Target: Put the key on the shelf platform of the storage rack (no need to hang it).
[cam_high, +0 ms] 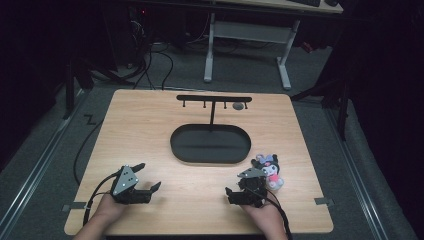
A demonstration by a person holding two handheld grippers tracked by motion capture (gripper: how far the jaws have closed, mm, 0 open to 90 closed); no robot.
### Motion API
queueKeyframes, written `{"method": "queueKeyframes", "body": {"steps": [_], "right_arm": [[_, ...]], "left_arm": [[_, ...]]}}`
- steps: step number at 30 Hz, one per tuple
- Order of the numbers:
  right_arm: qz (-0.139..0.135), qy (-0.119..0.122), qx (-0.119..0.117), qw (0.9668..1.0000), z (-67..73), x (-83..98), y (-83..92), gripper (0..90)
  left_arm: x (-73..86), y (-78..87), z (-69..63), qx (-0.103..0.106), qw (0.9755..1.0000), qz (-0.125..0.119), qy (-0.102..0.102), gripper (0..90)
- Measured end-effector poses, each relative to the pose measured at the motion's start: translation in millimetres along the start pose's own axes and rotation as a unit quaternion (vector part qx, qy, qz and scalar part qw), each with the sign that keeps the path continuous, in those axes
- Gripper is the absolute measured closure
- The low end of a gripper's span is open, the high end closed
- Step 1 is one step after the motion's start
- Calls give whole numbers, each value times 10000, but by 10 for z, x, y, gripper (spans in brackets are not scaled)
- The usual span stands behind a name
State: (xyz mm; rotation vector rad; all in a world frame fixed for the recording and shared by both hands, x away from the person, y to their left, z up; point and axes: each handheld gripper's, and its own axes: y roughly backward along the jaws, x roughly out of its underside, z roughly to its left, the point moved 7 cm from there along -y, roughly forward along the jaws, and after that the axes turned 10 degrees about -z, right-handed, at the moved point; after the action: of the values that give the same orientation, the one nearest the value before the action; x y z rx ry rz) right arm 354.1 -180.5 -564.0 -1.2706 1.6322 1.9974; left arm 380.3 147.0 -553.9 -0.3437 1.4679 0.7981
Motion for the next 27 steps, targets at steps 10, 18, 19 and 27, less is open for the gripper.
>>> {"method": "queueKeyframes", "body": {"steps": [10, 18, 19, 27], "right_arm": [[213, 224, 48, 9995, 7, -66, 26, 169], [530, 591, 41, 9968, 108, -56, 8, 169], [536, 595, 22, 9968, 110, -61, 12, 167], [647, 591, -43, 9961, 112, -111, 52, 166]], "left_arm": [[-4, 3, 0, 21, 10000, -29, 2, 154], [-5, 5, 0, 19, 10000, -30, 2, 154], [-5, 5, 1, 16, 10000, -29, 0, 154], [-3, 4, 2, 7, 10000, -21, 4, 154]]}}
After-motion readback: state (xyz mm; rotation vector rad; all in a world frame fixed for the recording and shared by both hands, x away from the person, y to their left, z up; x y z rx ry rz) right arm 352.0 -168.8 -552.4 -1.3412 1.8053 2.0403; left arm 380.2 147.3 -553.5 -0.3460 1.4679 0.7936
